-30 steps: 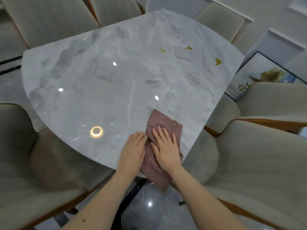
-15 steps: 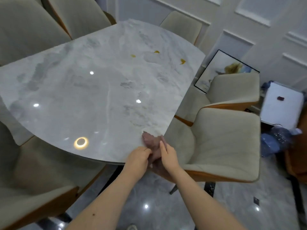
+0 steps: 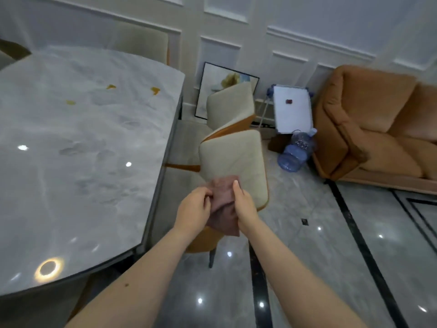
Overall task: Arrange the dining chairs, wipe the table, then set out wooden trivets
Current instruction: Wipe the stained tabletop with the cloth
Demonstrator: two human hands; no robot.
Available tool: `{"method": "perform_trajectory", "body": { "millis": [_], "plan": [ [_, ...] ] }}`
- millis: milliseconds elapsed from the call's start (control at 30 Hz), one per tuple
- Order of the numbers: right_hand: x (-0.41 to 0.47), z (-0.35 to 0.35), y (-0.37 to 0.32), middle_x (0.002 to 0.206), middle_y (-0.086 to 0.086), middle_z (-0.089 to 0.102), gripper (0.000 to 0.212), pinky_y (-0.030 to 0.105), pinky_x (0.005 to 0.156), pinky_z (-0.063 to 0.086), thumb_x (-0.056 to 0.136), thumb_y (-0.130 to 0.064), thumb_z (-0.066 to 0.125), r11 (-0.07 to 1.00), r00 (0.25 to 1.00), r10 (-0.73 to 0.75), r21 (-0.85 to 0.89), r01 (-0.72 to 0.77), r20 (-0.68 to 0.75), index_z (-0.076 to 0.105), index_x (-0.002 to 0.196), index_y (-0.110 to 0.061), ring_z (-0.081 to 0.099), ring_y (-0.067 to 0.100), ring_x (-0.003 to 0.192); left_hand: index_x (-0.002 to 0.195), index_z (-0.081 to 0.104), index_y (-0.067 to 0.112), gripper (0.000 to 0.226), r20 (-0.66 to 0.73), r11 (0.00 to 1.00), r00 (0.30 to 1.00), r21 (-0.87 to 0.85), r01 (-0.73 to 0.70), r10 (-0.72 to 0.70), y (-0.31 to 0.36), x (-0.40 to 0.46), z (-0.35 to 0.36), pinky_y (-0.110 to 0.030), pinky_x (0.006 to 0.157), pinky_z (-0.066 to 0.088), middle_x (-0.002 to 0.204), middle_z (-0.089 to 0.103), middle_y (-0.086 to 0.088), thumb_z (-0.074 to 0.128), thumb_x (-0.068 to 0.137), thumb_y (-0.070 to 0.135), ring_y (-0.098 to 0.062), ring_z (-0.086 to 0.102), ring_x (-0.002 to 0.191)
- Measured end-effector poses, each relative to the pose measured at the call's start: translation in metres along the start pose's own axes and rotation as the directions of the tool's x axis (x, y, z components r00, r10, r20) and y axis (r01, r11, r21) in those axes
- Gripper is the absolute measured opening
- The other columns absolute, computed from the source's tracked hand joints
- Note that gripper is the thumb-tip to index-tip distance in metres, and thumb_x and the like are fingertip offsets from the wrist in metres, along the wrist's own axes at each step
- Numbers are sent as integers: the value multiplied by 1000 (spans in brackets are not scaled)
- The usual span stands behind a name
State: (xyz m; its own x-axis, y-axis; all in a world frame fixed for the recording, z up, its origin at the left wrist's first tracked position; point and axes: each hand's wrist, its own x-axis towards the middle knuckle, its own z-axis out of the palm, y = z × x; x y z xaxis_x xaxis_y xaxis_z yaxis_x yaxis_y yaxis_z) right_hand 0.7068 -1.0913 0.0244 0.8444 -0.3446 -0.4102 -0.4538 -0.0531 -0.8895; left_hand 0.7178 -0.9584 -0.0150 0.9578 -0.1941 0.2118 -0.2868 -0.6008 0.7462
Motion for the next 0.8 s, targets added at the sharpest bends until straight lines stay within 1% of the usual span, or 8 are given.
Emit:
{"method": "perform_trajectory", "body": {
  "millis": [100, 200, 300, 367, 500, 667, 733, 800],
  "plan": [
    [11, -54, -12, 113, 8, 63, 50, 26, 81, 44, 101, -45, 35, 996, 996, -4, 87, 12, -94, 57, 126, -9, 57, 18, 94, 101, 64, 14, 17, 14, 997, 997, -24, -74, 74, 46, 28, 34, -26, 78, 44, 102, 64, -1, 52, 89, 10, -17, 60, 92],
    [27, -123, -19, 111, 11, 65, 45, 28, 80, 47, 101, -43, 37, 983, 989, 2, 179, 25, -149, 59, 120, -10, 59, 20, 94, 100, 63, 16, 16, 49, 991, 992, -71, -115, 119, 99, 51, 81, -20, 79, 41, 100, 63, 3, 53, 90, 10, -9, 55, 89],
    [44, -193, -24, 98, 9, 64, 42, 29, 78, 48, 101, -41, 37, 967, 984, 18, 254, 29, -179, 59, 115, -8, 61, 21, 90, 96, 64, 14, 13, 70, 983, 989, -139, -124, 134, 149, 74, 136, -23, 78, 41, 98, 64, -2, 53, 90, 10, -13, 57, 89],
    [59, -240, -25, 99, 12, 65, 42, 31, 79, 51, 101, -41, 38, 956, 979, 12, 290, 49, -204, 60, 114, -8, 63, 22, 89, 93, 65, 15, 14, 84, 977, 990, -192, -96, 114, 183, 88, 174, -24, 76, 43, 93, 65, -1, 50, 93, 15, -13, 58, 86],
    [86, -313, -24, 107, 15, 68, 51, 39, 92, 51, 97, -49, 42, 942, 968, 59, 335, 26, -244, 61, 117, -5, 65, 28, 98, 90, 63, 15, 18, 134, 948, 991, -319, 13, 32, 238, 108, 232, -28, 71, 46, 85, 64, -1, 49, 96, 23, -13, 58, 79],
    [122, -387, -29, 95, 10, 68, 52, 28, 66, 51, 98, -49, 40, 923, 968, 106, 385, -10, -228, 60, 121, -7, 65, 19, 81, 97, 61, 15, 12, 240, 922, 971, -380, 80, 14, 286, 141, 289, -21, 66, 42, 82, 59, 3, 55, 94, 24, -10, 55, 72],
    [143, -410, -31, 101, 13, 68, 54, 25, 63, 51, 99, -48, 40, 926, 973, 81, 377, 7, -218, 59, 124, -4, 66, 17, 82, 100, 61, 14, 13, 266, 919, 964, -383, 94, 12, 298, 161, 311, -22, 66, 43, 85, 60, 2, 57, 93, 24, -11, 55, 71],
    [168, -429, -36, 102, 13, 68, 52, 25, 67, 53, 99, -46, 40, 927, 976, 67, 374, 16, -207, 59, 123, -3, 66, 18, 84, 100, 61, 12, 13, 274, 922, 961, -377, 84, 24, 307, 185, 332, -17, 63, 42, 86, 60, 3, 59, 92, 22, -8, 54, 69]
  ]
}}
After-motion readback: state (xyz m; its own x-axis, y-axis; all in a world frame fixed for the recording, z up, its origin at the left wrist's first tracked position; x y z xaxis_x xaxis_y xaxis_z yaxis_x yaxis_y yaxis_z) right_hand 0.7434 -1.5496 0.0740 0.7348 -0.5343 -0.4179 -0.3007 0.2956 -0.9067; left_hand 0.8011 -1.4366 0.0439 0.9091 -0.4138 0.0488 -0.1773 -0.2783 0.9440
